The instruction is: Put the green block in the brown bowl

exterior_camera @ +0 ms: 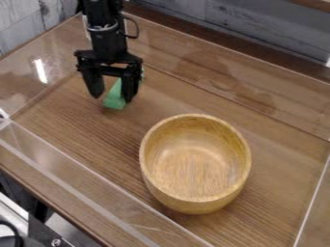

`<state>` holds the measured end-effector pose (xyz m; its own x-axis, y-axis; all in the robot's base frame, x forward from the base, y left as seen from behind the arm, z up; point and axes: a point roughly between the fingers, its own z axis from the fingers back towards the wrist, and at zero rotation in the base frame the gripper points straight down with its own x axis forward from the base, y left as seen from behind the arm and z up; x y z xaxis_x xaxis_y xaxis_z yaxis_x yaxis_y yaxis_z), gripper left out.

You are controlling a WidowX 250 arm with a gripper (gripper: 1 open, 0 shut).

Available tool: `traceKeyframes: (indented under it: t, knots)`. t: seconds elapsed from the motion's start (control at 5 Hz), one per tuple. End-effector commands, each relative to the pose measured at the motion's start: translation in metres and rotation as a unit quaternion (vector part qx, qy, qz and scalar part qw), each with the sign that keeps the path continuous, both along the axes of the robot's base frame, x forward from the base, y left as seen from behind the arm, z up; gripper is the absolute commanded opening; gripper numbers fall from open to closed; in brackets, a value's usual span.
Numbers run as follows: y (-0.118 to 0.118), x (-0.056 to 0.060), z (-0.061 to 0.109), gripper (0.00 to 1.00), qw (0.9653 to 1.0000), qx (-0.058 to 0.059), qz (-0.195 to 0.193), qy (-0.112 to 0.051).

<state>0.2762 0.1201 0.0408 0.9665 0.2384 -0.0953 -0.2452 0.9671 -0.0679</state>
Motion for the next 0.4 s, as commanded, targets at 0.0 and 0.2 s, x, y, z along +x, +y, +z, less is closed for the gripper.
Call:
traceKeyframes:
  t: [0.0, 0.2]
  knots:
    - [0.0016, 0.0126, 0.0101, 1.00, 0.9997, 0.007, 0.004, -0.024]
    - [0.0004, 0.0148, 0.0068, 1.00, 0.9997, 0.003, 0.007, -0.022]
